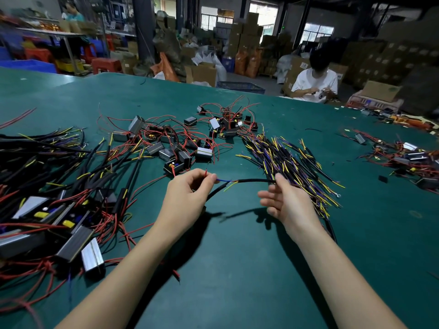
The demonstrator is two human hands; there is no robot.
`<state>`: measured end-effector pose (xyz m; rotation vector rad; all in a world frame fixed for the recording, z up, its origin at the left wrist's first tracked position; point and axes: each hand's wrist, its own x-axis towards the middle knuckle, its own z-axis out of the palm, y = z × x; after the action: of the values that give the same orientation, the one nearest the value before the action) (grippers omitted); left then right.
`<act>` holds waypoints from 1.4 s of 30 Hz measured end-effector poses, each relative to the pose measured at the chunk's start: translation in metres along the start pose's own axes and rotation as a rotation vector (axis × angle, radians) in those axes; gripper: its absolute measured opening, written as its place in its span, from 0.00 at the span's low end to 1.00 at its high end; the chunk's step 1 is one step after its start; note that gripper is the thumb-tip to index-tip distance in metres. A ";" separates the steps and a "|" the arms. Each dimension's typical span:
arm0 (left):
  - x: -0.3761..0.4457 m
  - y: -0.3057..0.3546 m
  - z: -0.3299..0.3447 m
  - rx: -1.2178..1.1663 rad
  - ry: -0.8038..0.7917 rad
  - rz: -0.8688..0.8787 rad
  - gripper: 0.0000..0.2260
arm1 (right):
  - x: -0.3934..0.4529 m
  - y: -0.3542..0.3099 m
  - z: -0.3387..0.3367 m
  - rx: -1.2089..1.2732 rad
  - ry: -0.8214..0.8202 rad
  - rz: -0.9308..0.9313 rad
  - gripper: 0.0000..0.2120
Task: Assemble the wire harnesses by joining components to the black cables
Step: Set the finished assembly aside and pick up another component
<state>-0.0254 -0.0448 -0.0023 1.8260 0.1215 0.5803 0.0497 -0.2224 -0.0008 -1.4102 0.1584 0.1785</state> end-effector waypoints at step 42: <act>-0.002 0.002 0.000 -0.040 -0.102 0.039 0.07 | -0.030 0.011 0.029 -0.160 -0.362 -0.460 0.07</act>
<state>-0.0278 -0.0459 -0.0014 1.8190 0.0050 0.5121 0.0184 -0.1931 -0.0008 -1.5107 -0.4861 0.0621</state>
